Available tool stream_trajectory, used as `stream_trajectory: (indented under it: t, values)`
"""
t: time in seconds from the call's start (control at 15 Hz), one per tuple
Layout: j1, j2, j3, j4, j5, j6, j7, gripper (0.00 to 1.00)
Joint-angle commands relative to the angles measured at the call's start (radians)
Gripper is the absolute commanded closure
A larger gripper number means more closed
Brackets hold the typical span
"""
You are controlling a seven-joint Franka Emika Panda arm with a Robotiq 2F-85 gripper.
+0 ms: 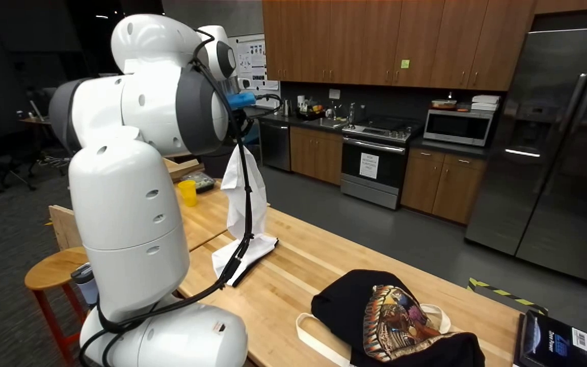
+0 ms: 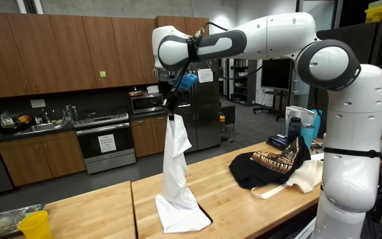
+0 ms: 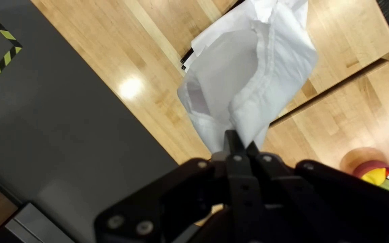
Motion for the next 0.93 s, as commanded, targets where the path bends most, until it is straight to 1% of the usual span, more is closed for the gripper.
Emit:
stream_trajectory:
  t: [0.0,0.13,0.33,0.47,0.67,0.87]
  values:
    - [-0.031,-0.018,-0.024,0.002,-0.042,-0.008,0.054,1.00]
    - [-0.066,-0.049,-0.059,0.005,-0.088,-0.026,0.094,1.00]
    - [-0.133,-0.083,-0.120,0.037,-0.132,-0.049,0.113,1.00]
    - [-0.181,-0.100,-0.161,0.079,-0.160,-0.069,0.121,1.00]
    - [-0.245,-0.147,-0.211,0.151,-0.206,-0.147,0.141,1.00]
    - [-0.283,-0.201,-0.237,0.187,-0.308,-0.221,0.184,1.00]
